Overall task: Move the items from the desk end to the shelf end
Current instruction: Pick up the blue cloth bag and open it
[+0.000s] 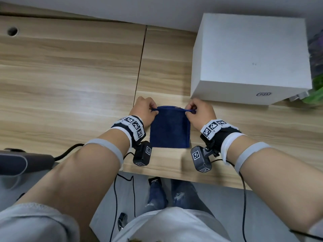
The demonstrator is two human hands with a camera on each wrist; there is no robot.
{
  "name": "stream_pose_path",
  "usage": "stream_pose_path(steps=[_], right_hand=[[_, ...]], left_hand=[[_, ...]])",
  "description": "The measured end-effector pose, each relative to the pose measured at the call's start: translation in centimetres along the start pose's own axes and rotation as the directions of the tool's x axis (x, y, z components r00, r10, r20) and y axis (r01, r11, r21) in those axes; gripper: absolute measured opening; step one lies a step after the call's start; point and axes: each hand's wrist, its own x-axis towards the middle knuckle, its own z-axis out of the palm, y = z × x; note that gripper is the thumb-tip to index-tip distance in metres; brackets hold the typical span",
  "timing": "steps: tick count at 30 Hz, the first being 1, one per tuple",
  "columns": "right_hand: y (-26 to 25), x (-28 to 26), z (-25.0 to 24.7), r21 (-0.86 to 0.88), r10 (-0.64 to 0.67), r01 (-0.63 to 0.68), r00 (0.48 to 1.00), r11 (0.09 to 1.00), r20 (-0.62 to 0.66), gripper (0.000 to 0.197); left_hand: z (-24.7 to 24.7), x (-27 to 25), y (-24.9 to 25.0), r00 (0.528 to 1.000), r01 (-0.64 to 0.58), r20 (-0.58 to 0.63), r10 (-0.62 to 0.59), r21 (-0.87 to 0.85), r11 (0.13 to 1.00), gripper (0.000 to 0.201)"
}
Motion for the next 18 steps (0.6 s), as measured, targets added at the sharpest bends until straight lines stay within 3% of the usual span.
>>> stream_pose_path(steps=[6,11,18], right_hand=[[0.0,-3.5,-0.5,0.093,-0.032,0.036,0.999,0.995,-0.040,0.020],[-0.1,-4.3,-0.5,0.030,-0.012,0.014,0.998,0.999,-0.060,0.018],[-0.5,-1.5,-0.3,0.037,0.123,-0.121,0.990,0.992,-0.074,0.018]], left_hand=[[-0.5,-2.3,-1.0,0.999,-0.039,0.024,0.043,-0.151,0.988,0.017],[0.1,-1.9,-1.1,0.990,-0.132,0.046,0.136,-0.074,0.988,0.049],[0.9,-0.7,-0.9,0.987,-0.161,0.000,0.161,0.050,0.986,0.032]])
